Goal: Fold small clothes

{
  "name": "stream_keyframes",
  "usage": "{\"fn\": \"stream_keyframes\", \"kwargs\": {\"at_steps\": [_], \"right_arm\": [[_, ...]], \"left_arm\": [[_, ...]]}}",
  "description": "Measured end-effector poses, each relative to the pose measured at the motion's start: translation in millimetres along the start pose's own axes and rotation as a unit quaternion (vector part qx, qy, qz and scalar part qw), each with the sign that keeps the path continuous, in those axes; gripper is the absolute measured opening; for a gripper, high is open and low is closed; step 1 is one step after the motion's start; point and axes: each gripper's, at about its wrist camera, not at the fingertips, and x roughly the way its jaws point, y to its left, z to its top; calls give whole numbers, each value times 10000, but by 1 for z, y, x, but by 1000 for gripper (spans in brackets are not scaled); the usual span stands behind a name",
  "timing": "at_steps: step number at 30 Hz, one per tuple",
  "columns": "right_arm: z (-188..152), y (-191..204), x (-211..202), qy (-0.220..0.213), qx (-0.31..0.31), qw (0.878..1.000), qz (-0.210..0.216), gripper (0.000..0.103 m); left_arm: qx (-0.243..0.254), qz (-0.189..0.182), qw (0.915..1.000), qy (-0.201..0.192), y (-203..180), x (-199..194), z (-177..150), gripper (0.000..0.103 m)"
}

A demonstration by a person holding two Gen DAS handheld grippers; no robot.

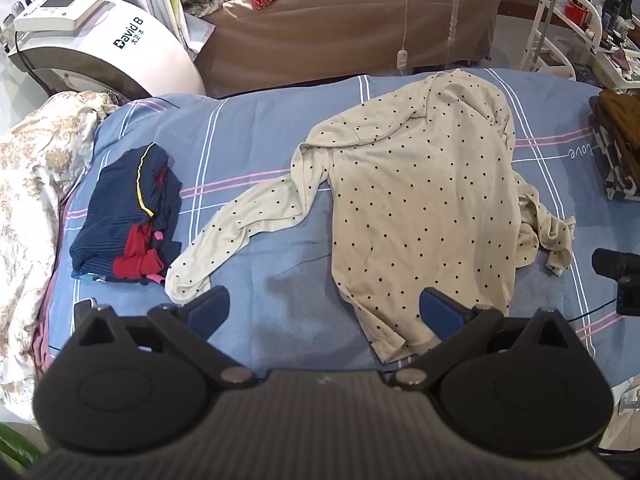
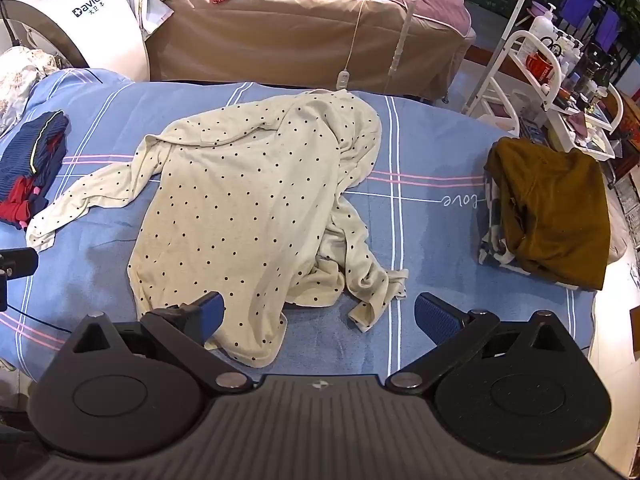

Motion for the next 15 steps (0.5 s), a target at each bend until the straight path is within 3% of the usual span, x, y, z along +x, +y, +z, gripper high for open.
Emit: {"fn": "stream_keyframes", "kwargs": {"at_steps": [15], "right_arm": [[0, 5, 2, -19, -9, 10000, 33, 103]], "left_arm": [[-21, -21, 10000, 34, -1, 4, -4, 103]]}}
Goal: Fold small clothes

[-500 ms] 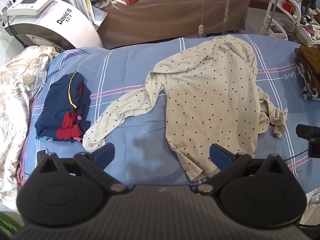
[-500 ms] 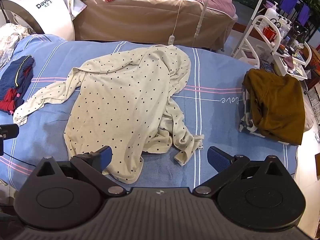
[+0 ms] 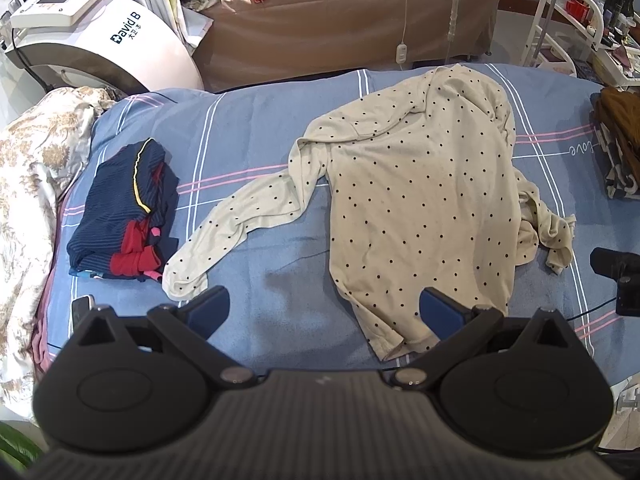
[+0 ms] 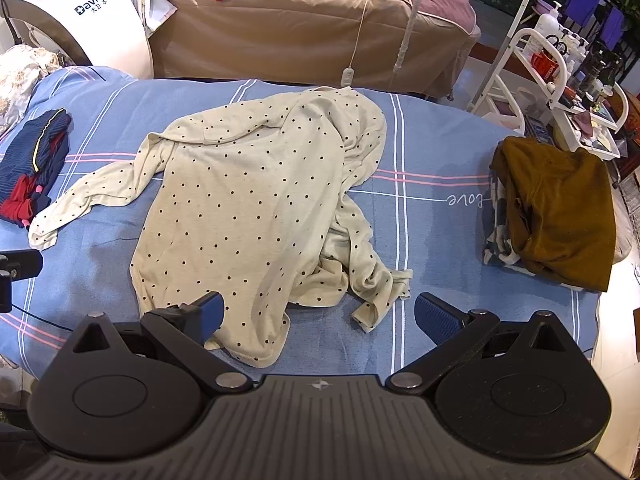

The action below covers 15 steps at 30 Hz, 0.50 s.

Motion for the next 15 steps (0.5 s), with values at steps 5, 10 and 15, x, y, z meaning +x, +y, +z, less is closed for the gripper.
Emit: {"fn": "stream_keyframes", "kwargs": {"at_steps": [5, 10, 15], "right_arm": [[1, -5, 2, 39, 25, 9999, 134, 103], [2, -6, 3, -26, -49, 10000, -53, 103], [3, -6, 3, -53, -57, 9999, -85, 103]], "left_arm": [[24, -16, 10000, 39, -4, 3, 2, 103], [28, -14, 10000, 61, -7, 3, 4, 103], [24, -5, 10000, 86, -8, 3, 7, 103]]}}
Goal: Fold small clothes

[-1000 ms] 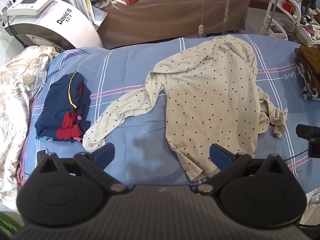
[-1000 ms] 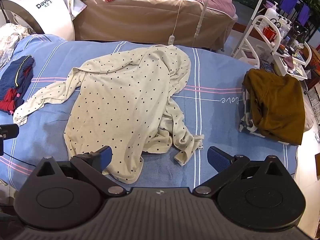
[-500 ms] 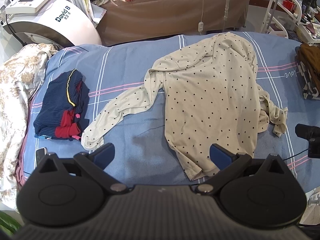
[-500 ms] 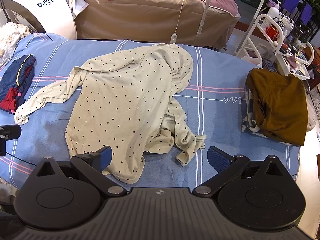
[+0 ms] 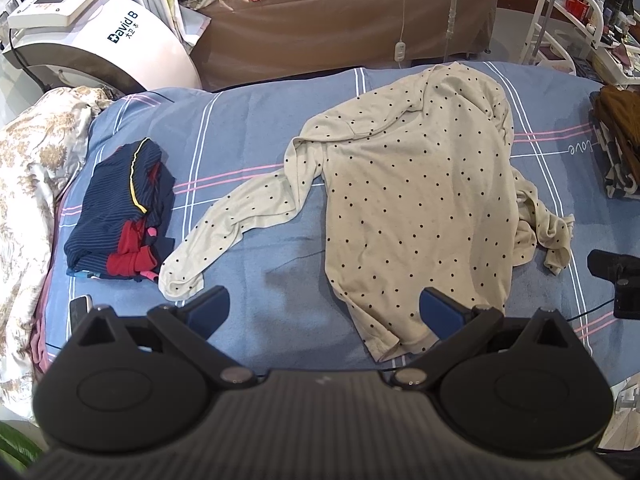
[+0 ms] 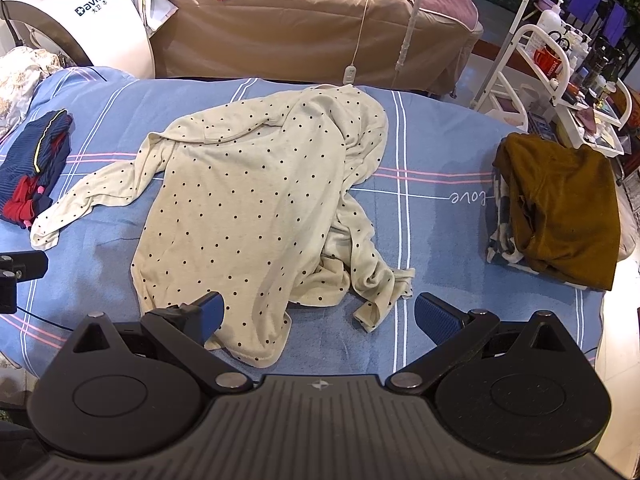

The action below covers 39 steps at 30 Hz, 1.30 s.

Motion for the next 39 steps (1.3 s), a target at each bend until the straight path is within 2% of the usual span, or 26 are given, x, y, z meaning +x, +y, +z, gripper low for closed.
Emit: {"fn": "stream_keyframes", "kwargs": {"at_steps": [17, 22, 29, 31, 35, 37, 39], "right_arm": [[4, 1, 6, 188, -47, 9998, -1, 103], [4, 0, 8, 49, 76, 9998, 181, 103], [4, -1, 9, 3, 70, 9998, 161, 103], [6, -3, 4, -263, 131, 9994, 169, 103], [9, -10, -33, -1436, 151, 9895, 41, 103], [12, -16, -52, -1977, 194, 9801, 51, 103], [13, -22, -61, -2341, 306, 9713, 281, 103]], "left_arm": [[-60, -56, 9999, 141, 4, 3, 7, 103], [-64, -90, 9997, 196, 2, 6, 8, 103], [-81, -131, 9998, 153, 2, 7, 10, 103], [-100, -162, 9996, -191, 2, -3, 11, 103], [-162, -67, 9945, -1037, 3, -32, 15, 103], [-242, -115, 9859, -1651, 4, -52, 16, 103], [-328, -346, 9722, -2294, 7, -69, 13, 103]]}}
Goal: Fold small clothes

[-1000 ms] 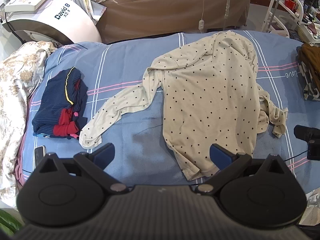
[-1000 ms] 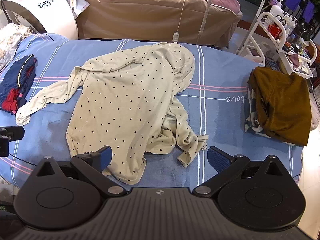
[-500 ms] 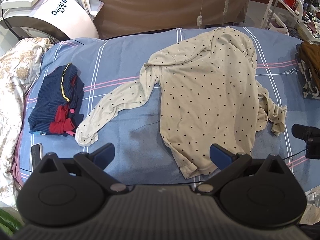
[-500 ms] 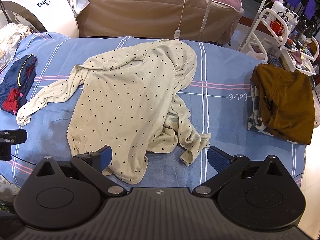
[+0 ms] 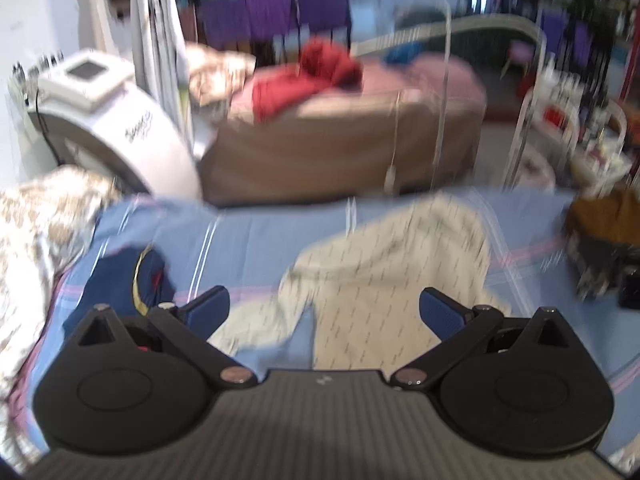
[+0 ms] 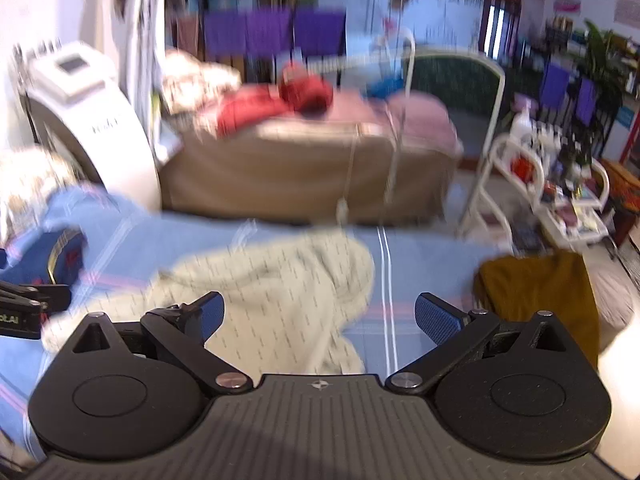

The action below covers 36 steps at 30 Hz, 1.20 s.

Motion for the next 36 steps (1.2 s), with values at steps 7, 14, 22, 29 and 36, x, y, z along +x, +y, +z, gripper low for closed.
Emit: {"fn": "stream_keyframes", "kwargs": {"at_steps": [7, 14, 22, 29, 36], "right_arm": [[-8, -10, 20, 148, 442, 9980, 426, 103], [-52, -15, 51, 977, 317, 9920, 737, 103], [-131, -22, 93, 2082, 440, 9728, 921, 103], [-150, -42, 126, 1985, 324, 9766, 757, 103], [-155, -51, 170, 2086, 921, 9694, 912, 100]], "left_arm": [[-255, -1103, 9920, -560, 4, 1, -20, 103], [119, -796, 9912, 1056, -7, 72, -60, 103], [236, -726, 9692, 2342, -7, 160, -187, 93], [-533, -893, 9629, 2492, 7, 166, -220, 93], [-923, -835, 9557, 2668, 5, 175, -219, 91]]}}
